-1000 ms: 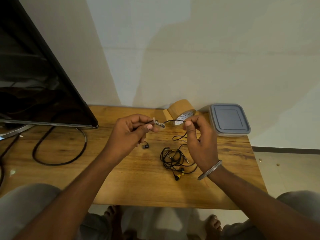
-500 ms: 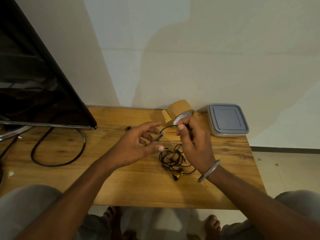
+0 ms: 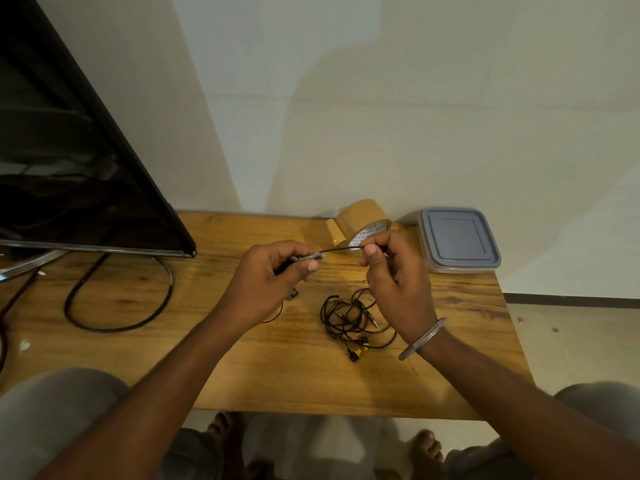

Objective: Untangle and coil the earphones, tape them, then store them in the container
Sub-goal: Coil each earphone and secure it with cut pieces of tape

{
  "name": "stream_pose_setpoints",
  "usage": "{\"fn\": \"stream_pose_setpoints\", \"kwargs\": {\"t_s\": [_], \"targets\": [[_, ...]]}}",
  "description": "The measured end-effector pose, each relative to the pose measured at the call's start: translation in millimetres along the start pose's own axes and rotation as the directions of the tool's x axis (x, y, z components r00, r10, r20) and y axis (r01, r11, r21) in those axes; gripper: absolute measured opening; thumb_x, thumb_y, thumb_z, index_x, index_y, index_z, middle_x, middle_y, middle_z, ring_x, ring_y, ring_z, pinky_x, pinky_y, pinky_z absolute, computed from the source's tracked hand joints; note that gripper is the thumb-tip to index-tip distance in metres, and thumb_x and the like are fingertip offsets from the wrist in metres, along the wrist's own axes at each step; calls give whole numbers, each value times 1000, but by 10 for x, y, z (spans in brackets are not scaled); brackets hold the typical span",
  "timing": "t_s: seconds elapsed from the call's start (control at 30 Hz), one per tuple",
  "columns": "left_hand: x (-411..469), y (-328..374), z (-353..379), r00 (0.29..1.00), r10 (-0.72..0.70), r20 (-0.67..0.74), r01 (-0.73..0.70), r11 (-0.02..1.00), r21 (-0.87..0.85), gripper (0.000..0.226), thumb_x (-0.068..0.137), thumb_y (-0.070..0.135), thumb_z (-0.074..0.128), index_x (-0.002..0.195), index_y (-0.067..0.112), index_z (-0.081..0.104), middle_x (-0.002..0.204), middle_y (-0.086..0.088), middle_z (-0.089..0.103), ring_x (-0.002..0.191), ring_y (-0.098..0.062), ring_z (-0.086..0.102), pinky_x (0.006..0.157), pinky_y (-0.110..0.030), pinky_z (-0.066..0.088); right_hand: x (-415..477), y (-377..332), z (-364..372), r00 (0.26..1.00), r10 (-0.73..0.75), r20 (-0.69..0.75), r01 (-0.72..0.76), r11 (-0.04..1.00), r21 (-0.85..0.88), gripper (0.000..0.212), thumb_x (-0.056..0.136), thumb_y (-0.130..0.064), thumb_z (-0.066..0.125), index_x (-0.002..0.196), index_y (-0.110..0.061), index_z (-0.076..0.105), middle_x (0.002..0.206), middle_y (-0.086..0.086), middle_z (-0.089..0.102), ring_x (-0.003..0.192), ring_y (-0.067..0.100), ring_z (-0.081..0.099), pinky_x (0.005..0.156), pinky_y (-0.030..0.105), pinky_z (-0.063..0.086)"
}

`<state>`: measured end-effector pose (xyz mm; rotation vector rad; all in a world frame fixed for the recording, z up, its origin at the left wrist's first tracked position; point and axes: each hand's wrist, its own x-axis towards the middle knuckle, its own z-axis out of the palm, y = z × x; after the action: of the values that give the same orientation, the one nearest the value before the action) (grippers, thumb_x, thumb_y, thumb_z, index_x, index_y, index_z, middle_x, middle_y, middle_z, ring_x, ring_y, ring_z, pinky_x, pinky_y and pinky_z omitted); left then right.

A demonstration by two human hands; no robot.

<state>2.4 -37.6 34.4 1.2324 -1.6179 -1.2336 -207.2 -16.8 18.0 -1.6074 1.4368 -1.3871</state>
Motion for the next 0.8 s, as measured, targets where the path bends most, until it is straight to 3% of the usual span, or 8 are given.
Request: {"fn": "stream_pose_setpoints", "kwargs": {"t_s": [0.13,0.27,0.37,0.43,0.53,0.67,0.8], "targets": [[8,52,-1,999,25,-29,-26,1000,-11,16,92,6,65,101,17,73,72,4,70,57,3,60,53,-13,46,-3,-44,-1,1000,-9,0,9,1000,-13,10,101,-14,53,100,-11,62,77,-8,62,60,4,58,53,17,40],[7,54,-14,998,22,-50,-23,999,-22,15,94,8,62,103,16,72,76,-5,70,53,2,56,46,-20,45,-7,-91,-24,1000,-5,11,6,999,-40,9,99,-17,57,106,-14,62,85,-7,64,65,9,60,51,24,45],[-19,63,46,1000,29,-5,-29,1000,-12,14,95,7,62,102,13,72,74,1,69,54,4,56,49,-14,43,-38,-150,0,992,6,127,2,998,-67,35,90,-25,70,122,-20,57,110,-11,62,76,13,65,47,25,48],[-52,62,116,997,37,64,-37,999,8,13,94,6,63,102,9,72,72,10,69,58,7,58,54,-8,41,-67,-164,27,973,-80,217,109,987,-122,46,86,-29,75,127,-19,56,119,-10,60,77,11,66,54,16,47],[-82,48,152,991,53,121,-57,998,26,12,93,2,62,101,4,71,72,11,68,59,8,59,57,-6,41,-82,-156,39,948,-202,247,247,955,-167,36,86,-30,76,118,-17,65,116,-3,60,71,7,62,67,14,47],[-67,88,105,986,32,167,-30,999,-13,14,94,2,60,104,-2,69,74,4,67,57,8,58,55,-5,40,-43,-132,-9,951,-189,245,239,951,-196,37,82,-36,79,116,-23,69,104,-7,55,75,11,55,65,25,50],[-77,106,103,975,11,220,-13,1000,9,13,95,6,60,102,3,70,76,4,67,55,10,56,53,-5,39,-55,-117,-4,941,-219,259,273,942,-194,26,82,-30,79,106,-21,73,96,-4,51,84,7,53,68,16,45]]}}
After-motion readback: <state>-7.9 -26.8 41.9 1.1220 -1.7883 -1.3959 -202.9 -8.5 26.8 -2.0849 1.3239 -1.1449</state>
